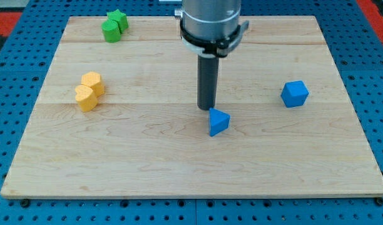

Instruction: Move the blue triangle to the bottom of the blue cube

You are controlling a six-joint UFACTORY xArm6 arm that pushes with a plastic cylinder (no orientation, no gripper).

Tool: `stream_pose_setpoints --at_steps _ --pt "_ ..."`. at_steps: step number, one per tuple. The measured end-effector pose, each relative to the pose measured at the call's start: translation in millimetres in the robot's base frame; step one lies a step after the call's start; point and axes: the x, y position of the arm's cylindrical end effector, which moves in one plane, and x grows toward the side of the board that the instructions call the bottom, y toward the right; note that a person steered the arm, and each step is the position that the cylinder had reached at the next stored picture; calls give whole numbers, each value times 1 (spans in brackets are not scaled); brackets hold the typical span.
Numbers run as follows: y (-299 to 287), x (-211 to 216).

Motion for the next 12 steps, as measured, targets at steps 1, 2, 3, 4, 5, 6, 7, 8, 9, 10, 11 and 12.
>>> stream_pose_setpoints --at_steps 1,2,3,4,5,6,7,8,9,10,11,12 --pt "0 9" --pt "-5 15" --pt "-28 34" --pt "-24 51" --pt "-5 52" --pt "22 52" --pt "44 50" --pt "51 40" --pt "70 26" --pt "100 22" --pt "124 15" --pt "141 6"
